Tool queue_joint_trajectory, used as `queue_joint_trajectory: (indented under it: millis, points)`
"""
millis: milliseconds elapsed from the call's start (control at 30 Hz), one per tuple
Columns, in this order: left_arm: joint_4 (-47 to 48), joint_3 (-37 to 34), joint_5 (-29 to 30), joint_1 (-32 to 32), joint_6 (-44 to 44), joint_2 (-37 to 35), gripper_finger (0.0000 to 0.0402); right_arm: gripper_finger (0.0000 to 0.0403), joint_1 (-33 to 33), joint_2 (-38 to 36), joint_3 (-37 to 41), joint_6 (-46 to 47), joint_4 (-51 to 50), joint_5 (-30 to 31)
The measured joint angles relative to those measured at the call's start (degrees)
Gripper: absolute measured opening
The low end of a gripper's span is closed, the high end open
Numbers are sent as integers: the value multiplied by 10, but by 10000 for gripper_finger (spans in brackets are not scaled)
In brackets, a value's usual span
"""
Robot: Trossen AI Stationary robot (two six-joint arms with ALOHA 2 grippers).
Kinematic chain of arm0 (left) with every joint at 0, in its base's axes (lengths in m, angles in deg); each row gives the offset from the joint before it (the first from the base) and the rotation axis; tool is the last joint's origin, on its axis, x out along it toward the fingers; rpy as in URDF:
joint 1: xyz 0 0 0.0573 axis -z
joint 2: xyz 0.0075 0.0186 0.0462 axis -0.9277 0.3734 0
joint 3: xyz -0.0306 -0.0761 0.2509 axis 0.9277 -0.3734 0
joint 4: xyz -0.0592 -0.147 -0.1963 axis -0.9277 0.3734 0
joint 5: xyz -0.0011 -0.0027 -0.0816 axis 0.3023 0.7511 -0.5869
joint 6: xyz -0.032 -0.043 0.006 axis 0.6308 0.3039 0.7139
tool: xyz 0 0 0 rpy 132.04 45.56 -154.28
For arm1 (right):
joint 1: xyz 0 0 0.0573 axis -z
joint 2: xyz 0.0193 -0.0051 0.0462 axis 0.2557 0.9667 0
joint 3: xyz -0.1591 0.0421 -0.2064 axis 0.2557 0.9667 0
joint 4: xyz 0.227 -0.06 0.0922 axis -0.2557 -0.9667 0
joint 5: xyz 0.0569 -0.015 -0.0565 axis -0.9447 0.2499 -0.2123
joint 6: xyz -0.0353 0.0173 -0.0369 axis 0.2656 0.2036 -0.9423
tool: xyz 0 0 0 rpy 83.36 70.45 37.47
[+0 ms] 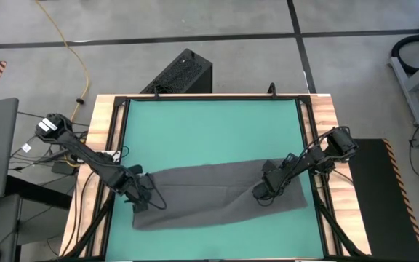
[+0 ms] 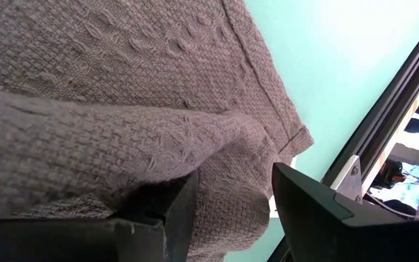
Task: Roll towel
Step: Roll the gray towel
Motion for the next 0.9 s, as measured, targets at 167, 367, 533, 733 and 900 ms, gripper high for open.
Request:
queue_joint_trajectory:
  millis: [167, 367, 533, 733, 900]
  points:
    - [20, 33, 32, 0, -24, 0, 72, 202, 0, 0, 0, -1, 0, 0]
    - [48, 41, 29, 0, -19, 0, 114, 202, 0, 0, 0, -1, 1, 0]
    - [46, 41, 34, 0, -11, 0, 140, 202, 0, 0, 0, -5, 2, 0]
    - [43, 41, 22, -6, -3, 0, 104, 202, 0, 0, 0, -9, 2, 0]
    - [44, 41, 13, -12, 10, 0, 12, 202, 0, 0, 0, -10, 2, 1]
